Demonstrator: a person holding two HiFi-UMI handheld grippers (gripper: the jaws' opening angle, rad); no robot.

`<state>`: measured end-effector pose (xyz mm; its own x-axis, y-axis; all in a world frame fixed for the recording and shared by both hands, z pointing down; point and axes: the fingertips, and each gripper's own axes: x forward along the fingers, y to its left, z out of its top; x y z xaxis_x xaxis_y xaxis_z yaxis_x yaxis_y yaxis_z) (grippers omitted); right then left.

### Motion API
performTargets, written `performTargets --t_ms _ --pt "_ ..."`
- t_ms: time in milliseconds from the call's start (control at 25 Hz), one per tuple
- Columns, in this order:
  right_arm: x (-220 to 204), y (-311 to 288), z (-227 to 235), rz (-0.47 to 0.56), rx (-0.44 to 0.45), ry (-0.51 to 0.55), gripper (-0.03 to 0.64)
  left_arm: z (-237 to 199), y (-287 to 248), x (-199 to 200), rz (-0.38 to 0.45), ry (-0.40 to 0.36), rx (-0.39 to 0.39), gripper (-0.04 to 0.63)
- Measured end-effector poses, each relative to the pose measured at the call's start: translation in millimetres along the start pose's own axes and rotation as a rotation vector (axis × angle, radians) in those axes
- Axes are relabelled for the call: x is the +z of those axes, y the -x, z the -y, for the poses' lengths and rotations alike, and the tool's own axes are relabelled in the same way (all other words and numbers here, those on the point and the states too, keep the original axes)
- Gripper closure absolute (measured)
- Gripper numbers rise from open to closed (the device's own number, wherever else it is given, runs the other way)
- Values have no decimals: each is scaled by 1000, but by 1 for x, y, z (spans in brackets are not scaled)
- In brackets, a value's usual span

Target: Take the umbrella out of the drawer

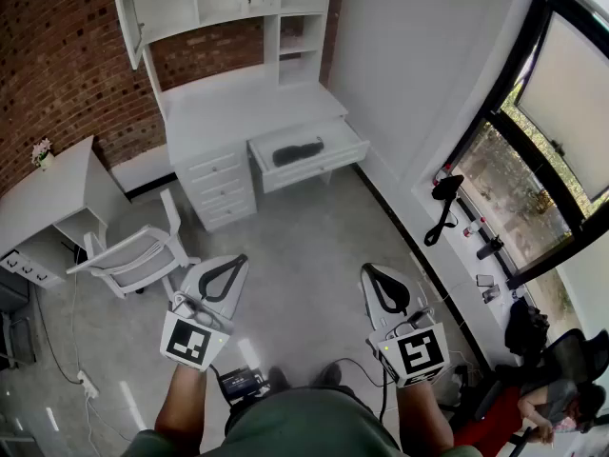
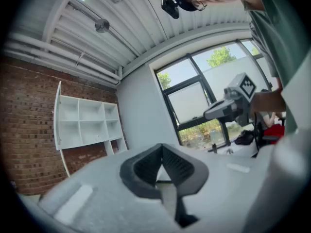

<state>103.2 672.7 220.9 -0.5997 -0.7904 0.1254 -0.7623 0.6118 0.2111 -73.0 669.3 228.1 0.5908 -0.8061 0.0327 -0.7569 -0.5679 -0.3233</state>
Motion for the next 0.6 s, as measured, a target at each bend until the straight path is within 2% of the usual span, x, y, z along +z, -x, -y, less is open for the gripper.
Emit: performTargets --t_ms 600 --pt "4 -12 -17 12 -16 -25 609 -15 11 -10 12 -7 -19 594"
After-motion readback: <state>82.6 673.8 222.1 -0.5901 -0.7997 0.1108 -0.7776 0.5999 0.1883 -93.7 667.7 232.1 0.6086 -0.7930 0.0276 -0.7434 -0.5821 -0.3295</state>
